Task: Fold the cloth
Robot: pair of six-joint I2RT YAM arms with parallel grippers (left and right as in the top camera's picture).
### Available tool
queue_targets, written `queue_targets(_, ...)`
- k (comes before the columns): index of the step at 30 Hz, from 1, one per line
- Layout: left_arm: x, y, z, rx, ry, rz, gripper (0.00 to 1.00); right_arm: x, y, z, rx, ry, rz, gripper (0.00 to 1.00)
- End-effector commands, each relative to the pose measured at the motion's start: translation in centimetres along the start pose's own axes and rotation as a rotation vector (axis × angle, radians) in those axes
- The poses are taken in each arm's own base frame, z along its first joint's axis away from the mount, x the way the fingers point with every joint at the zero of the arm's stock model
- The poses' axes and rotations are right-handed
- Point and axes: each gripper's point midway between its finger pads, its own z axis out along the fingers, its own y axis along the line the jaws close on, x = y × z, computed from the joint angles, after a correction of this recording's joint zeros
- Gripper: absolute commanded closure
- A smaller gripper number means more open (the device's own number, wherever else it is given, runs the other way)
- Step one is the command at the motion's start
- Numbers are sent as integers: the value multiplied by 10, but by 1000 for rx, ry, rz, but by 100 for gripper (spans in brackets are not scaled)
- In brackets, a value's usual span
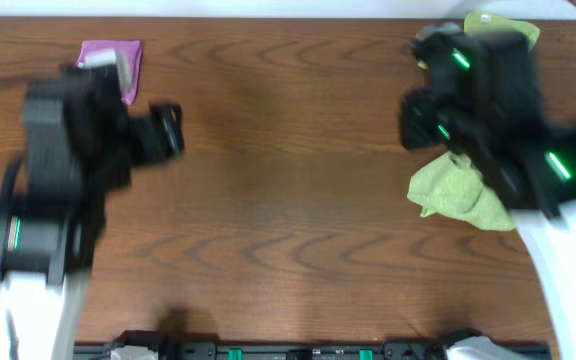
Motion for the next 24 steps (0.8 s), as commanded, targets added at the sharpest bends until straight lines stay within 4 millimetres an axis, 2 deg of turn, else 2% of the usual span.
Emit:
queue_targets(1, 43, 5, -20, -24, 8, 35, 7, 35, -2, -34, 2, -28, -42, 98)
queue_targets(2, 56, 5, -27, -15, 10, 25, 2, 51, -3, -40, 1, -31, -42, 99)
queue_targets(4, 81, 8, -39, 5, 18, 4, 4, 85, -6, -46, 0, -30, -42, 98)
queue_targets(7, 107, 14, -51, 26, 7, -25, 4, 125, -9, -53, -5, -46, -42, 98)
queue_targets(8, 111, 13, -56, 43, -3, -24, 5, 133, -10, -56, -6, -62, -42, 86)
queue_targets(10, 111, 12, -64, 63, -28, -24, 5, 141, -11, -64, -8, -95, -42, 33)
queue_targets(11, 110, 12, -67, 70, -45, -24, 4, 143, -11, -68, -9, -111, -42, 1)
queue_targets(14, 110, 12, -70, 73, -53, -23, 5, 144, -11, -75, -12, -138, -42, 1)
queue_targets(20, 115, 14, -69, 63, -31, -23, 5, 157, -12, -74, -7, -83, -42, 1)
queue_targets(24, 126, 18, -69, 46, 12, -24, 5, 162, -13, -73, -6, -63, -42, 1)
